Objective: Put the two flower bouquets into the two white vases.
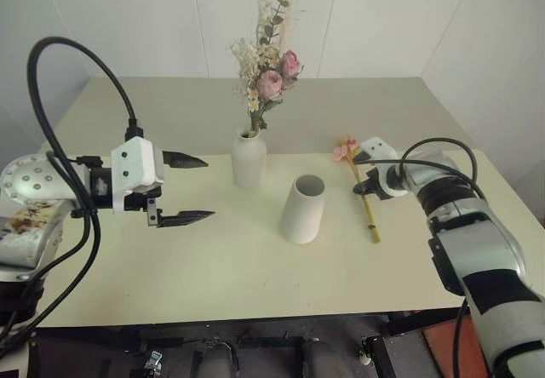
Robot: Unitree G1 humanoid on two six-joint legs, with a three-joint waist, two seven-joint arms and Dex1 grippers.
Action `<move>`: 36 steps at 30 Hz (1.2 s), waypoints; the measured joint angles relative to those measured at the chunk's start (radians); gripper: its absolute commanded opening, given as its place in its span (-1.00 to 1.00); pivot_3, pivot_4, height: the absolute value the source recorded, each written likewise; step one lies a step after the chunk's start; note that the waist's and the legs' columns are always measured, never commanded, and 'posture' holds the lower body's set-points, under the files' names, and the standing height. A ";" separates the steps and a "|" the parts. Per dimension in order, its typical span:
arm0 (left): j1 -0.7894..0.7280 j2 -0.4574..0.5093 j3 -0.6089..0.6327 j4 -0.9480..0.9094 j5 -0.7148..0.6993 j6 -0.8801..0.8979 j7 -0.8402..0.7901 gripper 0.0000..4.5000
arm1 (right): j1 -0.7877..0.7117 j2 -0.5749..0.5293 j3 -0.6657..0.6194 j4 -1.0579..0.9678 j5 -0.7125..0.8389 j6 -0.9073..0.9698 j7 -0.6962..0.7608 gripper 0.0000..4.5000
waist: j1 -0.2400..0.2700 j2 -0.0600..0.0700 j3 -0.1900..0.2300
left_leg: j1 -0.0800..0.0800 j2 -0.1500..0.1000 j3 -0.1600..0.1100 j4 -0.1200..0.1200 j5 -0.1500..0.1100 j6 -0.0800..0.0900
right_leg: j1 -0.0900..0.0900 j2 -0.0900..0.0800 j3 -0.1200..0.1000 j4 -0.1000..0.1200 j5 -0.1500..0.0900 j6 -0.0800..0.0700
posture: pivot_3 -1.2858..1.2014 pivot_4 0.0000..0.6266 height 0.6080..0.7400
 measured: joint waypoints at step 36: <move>0.105 0.054 0.173 0.076 -0.095 0.005 -0.048 1.00 | 0.595 0.310 -0.496 -1.653 0.924 -0.061 -0.617 -0.99 | 0.007 0.001 -0.001 | 0.002 0.004 0.000 -0.003 0.000 0.000 | 0.000 0.004 0.002 -0.001 0.001 -0.003 | 0.03 -0.52 1.00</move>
